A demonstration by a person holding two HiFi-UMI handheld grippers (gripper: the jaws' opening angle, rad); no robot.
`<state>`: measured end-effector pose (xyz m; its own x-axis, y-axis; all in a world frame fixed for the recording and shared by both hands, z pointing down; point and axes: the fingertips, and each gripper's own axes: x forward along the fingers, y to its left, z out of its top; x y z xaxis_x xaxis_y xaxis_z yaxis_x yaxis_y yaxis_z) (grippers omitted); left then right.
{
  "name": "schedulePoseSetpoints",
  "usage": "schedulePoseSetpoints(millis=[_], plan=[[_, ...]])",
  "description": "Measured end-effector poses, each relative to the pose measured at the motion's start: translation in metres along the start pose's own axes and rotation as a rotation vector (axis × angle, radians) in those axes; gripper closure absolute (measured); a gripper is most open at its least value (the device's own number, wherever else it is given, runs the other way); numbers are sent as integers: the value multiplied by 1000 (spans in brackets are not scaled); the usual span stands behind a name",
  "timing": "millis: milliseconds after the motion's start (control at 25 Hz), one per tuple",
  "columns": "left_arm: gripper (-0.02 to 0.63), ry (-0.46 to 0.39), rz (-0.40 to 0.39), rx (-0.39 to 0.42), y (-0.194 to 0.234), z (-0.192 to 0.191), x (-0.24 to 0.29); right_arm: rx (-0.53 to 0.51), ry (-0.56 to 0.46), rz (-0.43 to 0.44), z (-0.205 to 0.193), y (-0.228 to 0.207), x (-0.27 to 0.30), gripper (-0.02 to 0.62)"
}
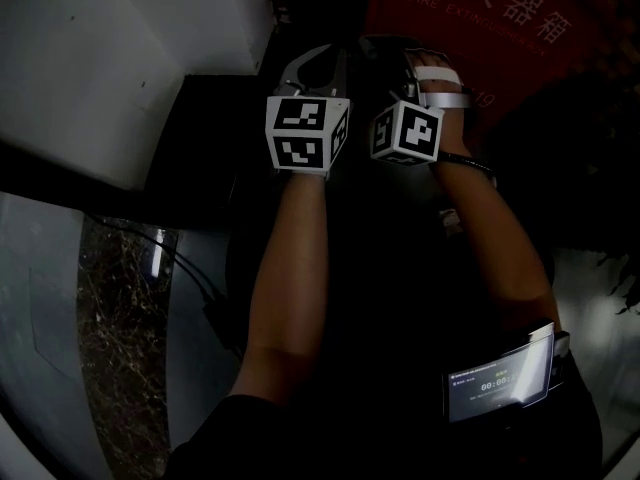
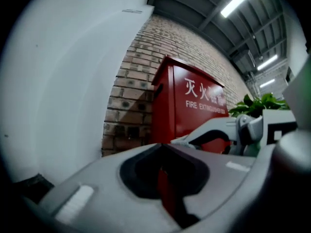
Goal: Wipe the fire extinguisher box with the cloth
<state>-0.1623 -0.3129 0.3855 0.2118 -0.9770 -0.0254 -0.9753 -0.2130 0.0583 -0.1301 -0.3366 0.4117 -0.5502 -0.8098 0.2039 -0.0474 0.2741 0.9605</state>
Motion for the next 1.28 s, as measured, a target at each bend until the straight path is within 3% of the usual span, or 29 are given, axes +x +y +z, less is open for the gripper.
schedulePoseSetpoints(millis=[120,480,640,880,1080,1280], plan=[[603,-24,-40,-33,-5,6,6,-8,11,-8,-6,-2,5,555],[603,-34,-47,-19,-29,-14,19,-16,72,-27,-45,-3,-13,555],[603,-54,-68,-11,-41,-12,22,-13,105,-44,-76,-5,-27,555],[603,-18,-101,73,-71,-28,34,11,167,-48,-130,-4,-49,555],[603,-11,-137,62,-84,-31,40,20,226,-47,-169,-3,-66,555],[603,5,-122,71,-81,-35,42,14,291,-42,-215,-3,-86,555]])
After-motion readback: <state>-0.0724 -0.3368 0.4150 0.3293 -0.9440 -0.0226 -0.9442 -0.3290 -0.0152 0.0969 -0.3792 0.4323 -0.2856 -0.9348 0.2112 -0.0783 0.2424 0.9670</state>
